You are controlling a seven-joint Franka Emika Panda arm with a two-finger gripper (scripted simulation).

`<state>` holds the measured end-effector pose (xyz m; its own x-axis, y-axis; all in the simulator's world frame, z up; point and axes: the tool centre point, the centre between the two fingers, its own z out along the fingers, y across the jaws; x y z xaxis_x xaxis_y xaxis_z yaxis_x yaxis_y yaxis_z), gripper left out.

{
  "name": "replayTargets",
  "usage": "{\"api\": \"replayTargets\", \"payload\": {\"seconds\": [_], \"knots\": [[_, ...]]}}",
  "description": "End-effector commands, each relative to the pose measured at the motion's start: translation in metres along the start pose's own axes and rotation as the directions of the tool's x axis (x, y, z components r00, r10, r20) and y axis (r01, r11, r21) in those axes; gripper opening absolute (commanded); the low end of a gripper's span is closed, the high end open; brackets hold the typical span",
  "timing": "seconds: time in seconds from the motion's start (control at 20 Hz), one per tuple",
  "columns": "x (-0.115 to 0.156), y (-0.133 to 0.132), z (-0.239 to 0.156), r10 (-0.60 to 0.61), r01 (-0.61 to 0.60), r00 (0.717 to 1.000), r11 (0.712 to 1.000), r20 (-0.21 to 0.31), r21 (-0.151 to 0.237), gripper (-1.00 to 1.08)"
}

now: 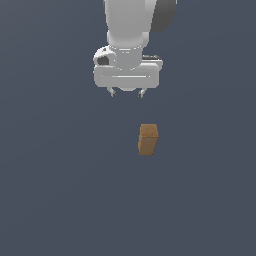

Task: Pick up the object and move it to a goal position.

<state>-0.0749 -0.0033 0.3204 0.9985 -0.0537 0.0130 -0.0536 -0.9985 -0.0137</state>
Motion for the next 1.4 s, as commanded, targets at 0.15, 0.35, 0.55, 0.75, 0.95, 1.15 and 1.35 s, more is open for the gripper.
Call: {"api": "replayTargets", "payload": {"seconds": [0.15,0.35,0.55,0.75,0.95,1.15,1.35], "knots": [[-0.001,-0.002,0.004,-0.008,0.008,1.0,1.0,0.01,0.001,1.0],[-0.007,-0.008,0.016,-0.034,0.034,0.998,0.999,0.043,0.004,1.0],[-0.009,-0.008,0.017,-0.041,0.041,0.998,0.999,0.053,0.006,1.0],[-0.007,-0.01,0.02,-0.039,0.039,0.998,0.999,0.049,0.005,1.0],[-0.001,-0.018,0.031,-0.04,0.04,0.998,0.999,0.047,0.001,1.0],[0.009,-0.032,0.049,-0.041,0.041,0.998,0.999,0.04,-0.005,1.0],[0.02,-0.053,0.077,-0.043,0.044,0.999,0.999,0.031,-0.011,1.0]]}}
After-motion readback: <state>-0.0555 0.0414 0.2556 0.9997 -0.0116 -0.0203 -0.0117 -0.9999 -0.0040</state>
